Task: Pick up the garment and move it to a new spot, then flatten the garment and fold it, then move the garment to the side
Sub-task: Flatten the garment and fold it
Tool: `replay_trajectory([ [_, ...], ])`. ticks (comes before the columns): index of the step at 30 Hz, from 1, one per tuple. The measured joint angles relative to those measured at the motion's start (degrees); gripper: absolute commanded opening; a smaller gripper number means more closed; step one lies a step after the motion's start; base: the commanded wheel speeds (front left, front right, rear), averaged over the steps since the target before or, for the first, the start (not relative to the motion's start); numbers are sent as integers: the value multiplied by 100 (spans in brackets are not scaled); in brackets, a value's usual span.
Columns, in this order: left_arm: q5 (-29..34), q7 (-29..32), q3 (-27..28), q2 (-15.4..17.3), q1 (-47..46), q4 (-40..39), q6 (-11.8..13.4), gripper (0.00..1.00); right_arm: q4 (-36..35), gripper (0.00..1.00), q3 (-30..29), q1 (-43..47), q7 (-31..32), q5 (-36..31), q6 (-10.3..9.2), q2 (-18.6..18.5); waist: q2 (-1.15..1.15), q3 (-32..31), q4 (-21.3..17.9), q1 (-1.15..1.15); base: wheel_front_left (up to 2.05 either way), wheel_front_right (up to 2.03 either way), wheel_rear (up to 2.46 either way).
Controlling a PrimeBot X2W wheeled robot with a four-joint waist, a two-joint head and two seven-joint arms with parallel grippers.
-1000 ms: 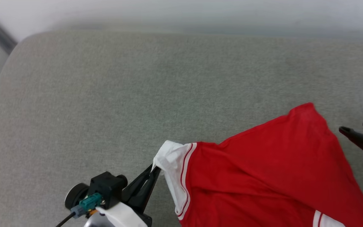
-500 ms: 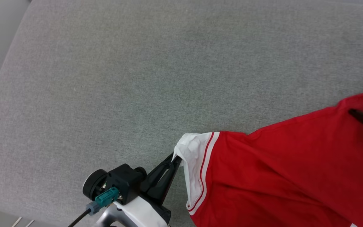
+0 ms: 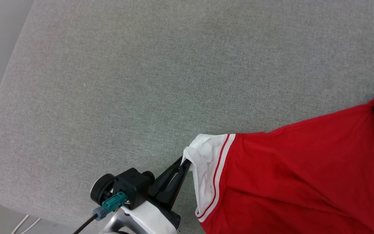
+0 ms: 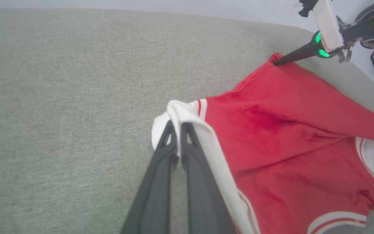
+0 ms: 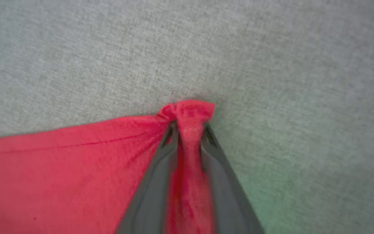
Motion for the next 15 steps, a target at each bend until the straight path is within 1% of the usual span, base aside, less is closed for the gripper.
replay_trajectory([
  [8, 0, 1, 158, 169, -63, -15, 33, 0, 210, 0, 278, 8, -426, 316, -1, 23, 0, -407, -195, 2, 0, 0, 0],
  [13, -51, 19, 372, 358, -86, -157, 70, 0, 78, 0, 410, -9, -755, 486, 0, -69, 0, -828, -399, 1, 0, 0, 0],
  [15, -103, 21, 532, 441, -105, -242, 143, 0, -27, 0, 386, -49, -894, 560, 0, -73, 0, -1019, -501, 1, 0, 0, 0],
])
